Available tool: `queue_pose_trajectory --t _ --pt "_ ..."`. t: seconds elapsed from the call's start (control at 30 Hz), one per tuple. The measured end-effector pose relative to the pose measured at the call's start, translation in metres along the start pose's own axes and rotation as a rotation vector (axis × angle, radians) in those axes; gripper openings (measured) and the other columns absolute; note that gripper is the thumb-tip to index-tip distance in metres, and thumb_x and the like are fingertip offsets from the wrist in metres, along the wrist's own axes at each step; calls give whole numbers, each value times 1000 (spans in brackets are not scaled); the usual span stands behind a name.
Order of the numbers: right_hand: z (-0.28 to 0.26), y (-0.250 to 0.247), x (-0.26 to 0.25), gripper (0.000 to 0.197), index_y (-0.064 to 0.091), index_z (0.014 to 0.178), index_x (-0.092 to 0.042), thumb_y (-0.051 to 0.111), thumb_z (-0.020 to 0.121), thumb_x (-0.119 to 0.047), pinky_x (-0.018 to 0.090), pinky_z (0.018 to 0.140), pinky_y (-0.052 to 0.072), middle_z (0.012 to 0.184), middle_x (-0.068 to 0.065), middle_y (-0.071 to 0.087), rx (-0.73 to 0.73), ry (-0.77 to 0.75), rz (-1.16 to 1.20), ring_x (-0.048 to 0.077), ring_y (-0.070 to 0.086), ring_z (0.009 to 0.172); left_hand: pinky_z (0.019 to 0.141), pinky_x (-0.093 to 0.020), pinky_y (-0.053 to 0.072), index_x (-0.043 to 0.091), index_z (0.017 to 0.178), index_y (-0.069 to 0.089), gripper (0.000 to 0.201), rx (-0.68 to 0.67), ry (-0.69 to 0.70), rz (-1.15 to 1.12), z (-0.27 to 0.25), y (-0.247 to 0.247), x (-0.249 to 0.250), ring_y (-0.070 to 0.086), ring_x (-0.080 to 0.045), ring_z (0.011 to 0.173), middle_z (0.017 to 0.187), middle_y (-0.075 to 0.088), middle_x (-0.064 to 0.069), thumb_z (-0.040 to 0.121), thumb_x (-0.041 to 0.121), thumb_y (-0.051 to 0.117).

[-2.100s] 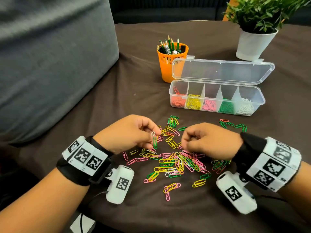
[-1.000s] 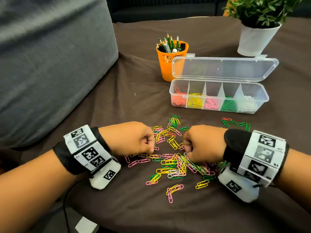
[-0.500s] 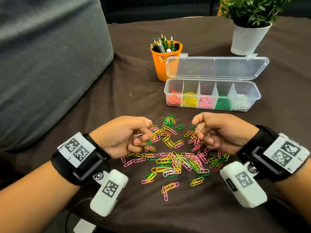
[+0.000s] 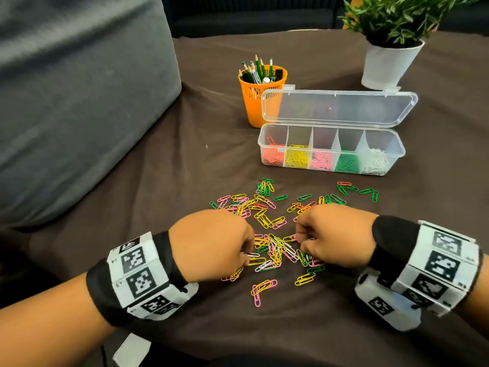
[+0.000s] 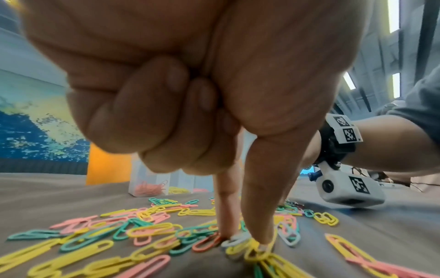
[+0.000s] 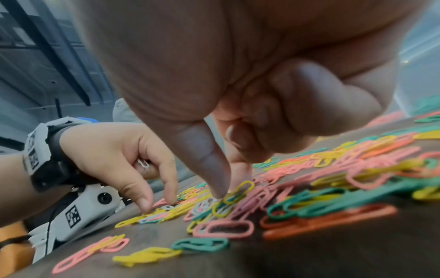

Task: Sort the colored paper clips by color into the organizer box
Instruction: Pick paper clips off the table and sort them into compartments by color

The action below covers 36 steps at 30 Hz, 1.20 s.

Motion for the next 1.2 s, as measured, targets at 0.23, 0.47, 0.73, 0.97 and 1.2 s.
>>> queue_pose_trajectory --t 0.23,0.47,0.73,0.97,1.2 --pt "4 0 -14 12 63 85 -25 61 85 -38 27 70 46 72 -11 56 29 -36 -15 13 55 75 70 -22 32 35 112 68 27 52 0 -65 -2 -2 8 56 -11 87 79 60 14 90 49 63" --pt "17 4 -26 16 67 81 -14 58 81 -27 35 75 56 83 6 68 -16 -27 -90 27 64 82 67 -24 33 30 105 66 18 64 -28 -5 2 -2 1 55 -12 82 72 50 11 92 40 58" --pt "24 10 -13 13 65 67 -17 73 74 -24 27 61 48 60 -3 58 -70 26 174 12 51 57 65 -24 34 25 96 66 14 12 16 12 10 4 -1 51 -13 75 65 46 10 91 37 59" --pt "3 -4 9 21 66 71 -14 82 65 -26 27 59 36 65 4 66 -132 -35 741 12 49 59 61 -17 42 27 82 68 9 -85 17 -321 11 1 -17 57 2 65 70 64 17 87 35 66" --pt "3 -10 38 20 47 63 -13 51 61 6 18 37 29 73 15 61 -14 6 1615 15 44 45 40 -20 10 18 64 44 4 -202 -195 -1702 20 9 -30 16 -10 44 57 25 -1 65 19 48"
Point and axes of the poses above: each hand's wrist, its own z-axis towards the middle knuckle, its own y-axis out of the palm, x = y × z, the point moved 8 cm from there along z, towards the middle knuckle
